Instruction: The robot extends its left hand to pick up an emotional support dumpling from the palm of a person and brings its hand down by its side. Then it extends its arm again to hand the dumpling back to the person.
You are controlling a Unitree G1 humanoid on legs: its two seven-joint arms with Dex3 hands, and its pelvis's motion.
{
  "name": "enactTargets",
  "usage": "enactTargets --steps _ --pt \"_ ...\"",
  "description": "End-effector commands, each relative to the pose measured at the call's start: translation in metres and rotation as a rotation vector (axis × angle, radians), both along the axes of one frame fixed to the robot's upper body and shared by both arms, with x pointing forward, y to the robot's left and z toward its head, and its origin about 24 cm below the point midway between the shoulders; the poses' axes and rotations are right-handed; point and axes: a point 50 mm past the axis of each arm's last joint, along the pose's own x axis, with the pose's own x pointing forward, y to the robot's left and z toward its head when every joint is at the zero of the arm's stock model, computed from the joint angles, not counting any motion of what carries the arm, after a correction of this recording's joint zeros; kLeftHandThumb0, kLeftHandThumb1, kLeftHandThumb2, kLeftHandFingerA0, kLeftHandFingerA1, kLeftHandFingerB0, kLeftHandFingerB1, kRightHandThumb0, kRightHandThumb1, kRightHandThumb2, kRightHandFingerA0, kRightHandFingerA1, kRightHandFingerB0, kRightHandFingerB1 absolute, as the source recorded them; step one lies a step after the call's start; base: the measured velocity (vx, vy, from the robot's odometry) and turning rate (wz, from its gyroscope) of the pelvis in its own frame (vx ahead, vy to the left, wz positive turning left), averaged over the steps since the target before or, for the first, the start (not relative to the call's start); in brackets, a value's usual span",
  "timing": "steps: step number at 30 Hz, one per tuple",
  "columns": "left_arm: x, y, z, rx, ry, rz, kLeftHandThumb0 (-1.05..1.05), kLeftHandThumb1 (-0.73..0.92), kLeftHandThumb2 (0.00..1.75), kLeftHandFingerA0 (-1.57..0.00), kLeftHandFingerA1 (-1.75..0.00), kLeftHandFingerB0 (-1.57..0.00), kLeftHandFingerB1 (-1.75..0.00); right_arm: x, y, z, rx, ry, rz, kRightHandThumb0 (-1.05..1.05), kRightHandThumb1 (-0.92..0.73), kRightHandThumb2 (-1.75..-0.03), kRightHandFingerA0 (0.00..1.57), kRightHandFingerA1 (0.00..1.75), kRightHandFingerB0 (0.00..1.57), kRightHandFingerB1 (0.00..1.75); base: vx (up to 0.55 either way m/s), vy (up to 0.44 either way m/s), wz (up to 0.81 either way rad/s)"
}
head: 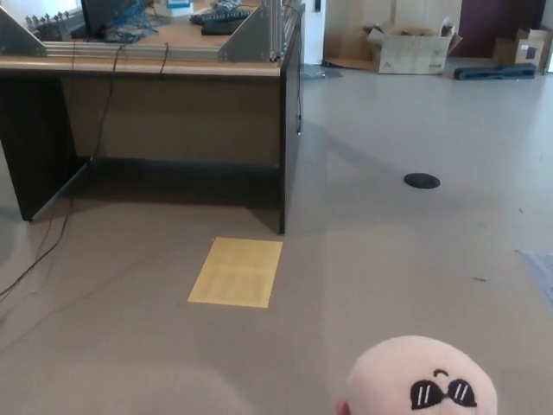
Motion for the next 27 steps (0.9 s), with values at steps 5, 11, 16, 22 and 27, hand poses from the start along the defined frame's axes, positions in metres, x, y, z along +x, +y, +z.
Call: enactTargets --steps 5,11,16,22,27 --pt "0.056 -0.023 0.155 0.067 -0.432 -0.431 -0.24 0.35 0.87 -0.02 -0.49 0.00 -0.48 0.007 -0.005 0.013 -0.027 -0.135 0.008 -0.25 -0.56 -0.57 0.84 0.55 0.74 0.50 0.00 0.000 0.00" --pt "0.070 -0.069 0.238 0.292 -0.551 -0.686 -0.45 0.31 0.68 -0.05 -0.42 -0.04 -0.24 0.007 -0.005 0.012 -0.022 -0.134 0.003 -0.27 -0.57 -0.58 0.83 0.55 0.74 0.50 0.01 0.000 0.00" --pt "0.079 -0.125 0.319 0.501 -0.573 -0.930 -0.55 0.39 0.54 -0.09 -0.26 -0.02 -0.26 0.008 -0.006 0.014 -0.020 -0.144 -0.004 -0.25 -0.57 -0.57 0.83 0.53 0.74 0.50 0.00 0.000 0.00" --pt "0.076 -0.163 0.346 0.590 -0.566 -1.071 -0.56 0.36 0.75 0.00 -0.07 0.00 -0.12 0.009 -0.007 0.016 -0.031 -0.148 0.001 -0.26 -0.57 -0.58 0.84 0.55 0.75 0.50 0.00 0.000 0.00" --pt "0.069 -0.197 0.355 0.695 -0.535 -1.199 -0.57 0.36 0.76 0.00 -0.08 0.00 -0.10 0.010 -0.006 0.016 -0.037 -0.151 0.011 -0.25 -0.57 -0.57 0.84 0.58 0.75 0.50 0.00 0.000 0.00"
